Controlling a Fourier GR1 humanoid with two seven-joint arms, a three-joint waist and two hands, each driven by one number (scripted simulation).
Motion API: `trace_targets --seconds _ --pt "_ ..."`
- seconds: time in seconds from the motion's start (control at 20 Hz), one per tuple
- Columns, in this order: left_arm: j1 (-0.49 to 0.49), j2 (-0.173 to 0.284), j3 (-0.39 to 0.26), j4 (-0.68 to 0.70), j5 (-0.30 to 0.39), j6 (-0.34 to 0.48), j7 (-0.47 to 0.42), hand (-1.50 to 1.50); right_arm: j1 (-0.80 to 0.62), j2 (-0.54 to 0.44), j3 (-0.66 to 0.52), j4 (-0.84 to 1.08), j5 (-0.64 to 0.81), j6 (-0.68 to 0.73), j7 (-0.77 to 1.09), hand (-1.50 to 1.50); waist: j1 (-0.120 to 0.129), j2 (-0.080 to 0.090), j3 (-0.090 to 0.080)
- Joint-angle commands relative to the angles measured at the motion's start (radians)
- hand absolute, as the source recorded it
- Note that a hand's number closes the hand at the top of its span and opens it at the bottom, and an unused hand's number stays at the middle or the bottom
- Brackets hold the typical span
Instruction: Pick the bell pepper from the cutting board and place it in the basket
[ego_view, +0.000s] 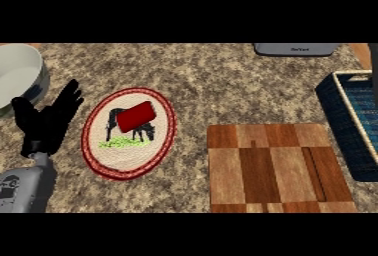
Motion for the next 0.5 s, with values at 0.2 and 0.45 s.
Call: trace_targets --seconds 0.2,0.45 --pt "-0.012 0.03 0.033 0.011 0.025 -0.024 0.014 0.0 0.131 0.022 -0.04 -0.083 -0.033 -0.112 0.091 1.5 -0.009 -0.002 0.0" --pt "0.043 0.009 0.008 -0.026 0.012 -0.022 0.003 0.0 0.214 0.0 -0.119 -0.163 0.002 -0.149 0.152 -1.5 -0.004 -0.002 0.001"
